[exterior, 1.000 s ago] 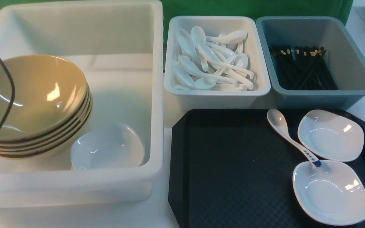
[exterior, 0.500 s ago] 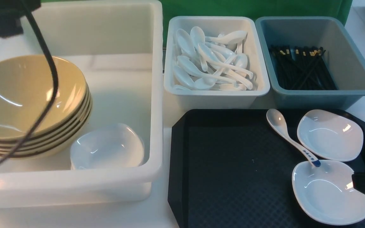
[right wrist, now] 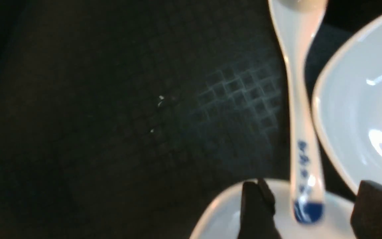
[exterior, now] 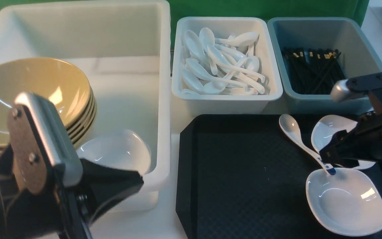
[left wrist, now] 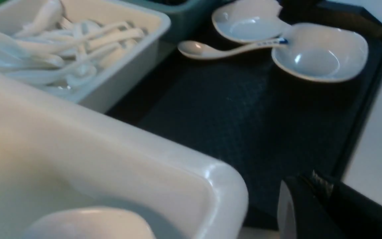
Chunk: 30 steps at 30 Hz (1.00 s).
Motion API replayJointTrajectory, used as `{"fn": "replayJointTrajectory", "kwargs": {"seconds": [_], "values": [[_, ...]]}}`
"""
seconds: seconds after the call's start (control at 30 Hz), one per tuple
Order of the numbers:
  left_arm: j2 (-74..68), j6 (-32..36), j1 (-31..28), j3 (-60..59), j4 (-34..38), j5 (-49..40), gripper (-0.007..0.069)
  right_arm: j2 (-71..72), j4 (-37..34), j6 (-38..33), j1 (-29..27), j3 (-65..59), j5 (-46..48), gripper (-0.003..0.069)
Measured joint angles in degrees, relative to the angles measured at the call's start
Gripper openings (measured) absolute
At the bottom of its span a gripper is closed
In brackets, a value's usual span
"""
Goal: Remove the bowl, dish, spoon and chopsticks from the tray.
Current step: Use the right arm to grab the soup spoon in the middle, then use the right arm to put the soup spoon into the small storage box in the middle
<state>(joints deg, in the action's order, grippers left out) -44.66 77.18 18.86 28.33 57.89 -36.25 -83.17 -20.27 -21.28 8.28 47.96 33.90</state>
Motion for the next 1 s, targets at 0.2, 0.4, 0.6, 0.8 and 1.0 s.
{"fn": "replayJointTrajectory", "kwargs": {"seconds": [0.2,0.4,0.6,0.8,1.0], "values": [[0.00,0.12,0.12,-1.84,-0.56,3.41,-0.0008,-8.87,0.00,-0.76,0.79,1.12,-4.47,0.0395],[0.00,0.17,0.12,-1.84,0.45,7.25,-0.0008,-11.81,-0.07,-0.99,0.85,1.35,-6.00,0.0228],[0.00,0.17,0.12,-1.84,0.71,8.68,-0.0008,-9.95,-0.13,-2.39,1.06,1.84,-3.83,0.0179],[0.00,0.17,0.12,-1.84,0.93,9.61,-0.0008,-1.87,-0.19,-3.77,3.47,3.74,2.52,0.0179],[0.00,0.17,0.12,-1.84,1.05,10.33,-0.0008,3.56,-0.13,-4.06,7.33,8.11,3.71,0.0179]]}}
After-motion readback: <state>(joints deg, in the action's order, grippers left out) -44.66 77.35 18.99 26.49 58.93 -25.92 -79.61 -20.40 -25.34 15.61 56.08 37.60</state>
